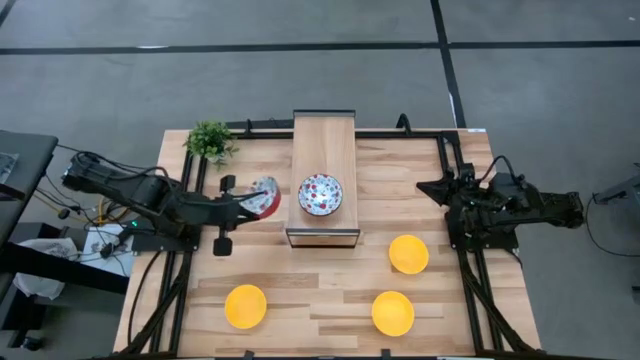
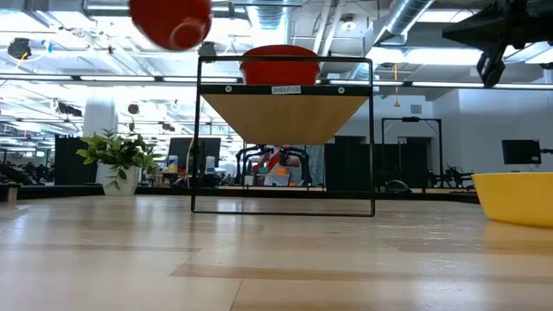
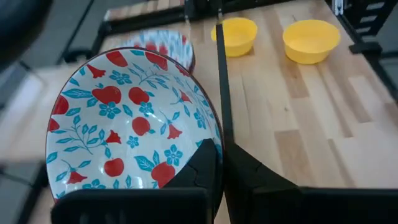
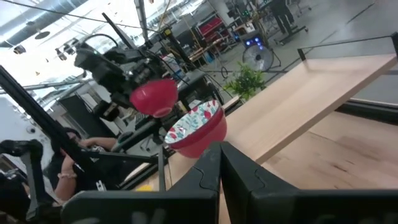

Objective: Pick & Place Mini bowls
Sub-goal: Stack the white patterned bowl on the white patterned bowls on the shelf

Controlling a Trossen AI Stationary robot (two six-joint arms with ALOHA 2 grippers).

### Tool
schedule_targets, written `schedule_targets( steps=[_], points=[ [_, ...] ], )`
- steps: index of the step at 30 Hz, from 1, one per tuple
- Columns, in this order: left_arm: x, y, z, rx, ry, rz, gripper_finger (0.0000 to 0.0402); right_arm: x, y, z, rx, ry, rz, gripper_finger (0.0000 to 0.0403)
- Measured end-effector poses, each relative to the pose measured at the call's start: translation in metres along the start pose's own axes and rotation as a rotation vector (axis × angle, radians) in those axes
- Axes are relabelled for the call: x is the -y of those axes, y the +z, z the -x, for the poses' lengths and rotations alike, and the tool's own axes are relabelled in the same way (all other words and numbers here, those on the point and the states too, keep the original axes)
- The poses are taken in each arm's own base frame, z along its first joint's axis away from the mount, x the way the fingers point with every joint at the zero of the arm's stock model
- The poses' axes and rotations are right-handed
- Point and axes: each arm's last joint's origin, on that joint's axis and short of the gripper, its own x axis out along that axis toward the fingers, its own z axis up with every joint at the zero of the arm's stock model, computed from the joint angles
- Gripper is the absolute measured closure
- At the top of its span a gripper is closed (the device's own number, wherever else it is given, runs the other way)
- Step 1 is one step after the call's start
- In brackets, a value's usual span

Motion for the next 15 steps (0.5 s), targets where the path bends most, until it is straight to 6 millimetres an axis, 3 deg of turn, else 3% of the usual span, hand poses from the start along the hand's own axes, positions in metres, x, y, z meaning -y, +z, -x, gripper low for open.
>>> schedule_targets(
  steps=[8,15],
  points=[
    [0.011,0.047,-0.029,-0.034,0.022,-0.263,0.0393,-0.001,0.001,0.000,0.012,0.009,0.071,0.0403],
    [0.007,0.079,-0.055,-0.059,0.061,-0.415,0.0393,-0.001,0.002,0.000,0.020,0.014,0.081,0.0403]
  ],
)
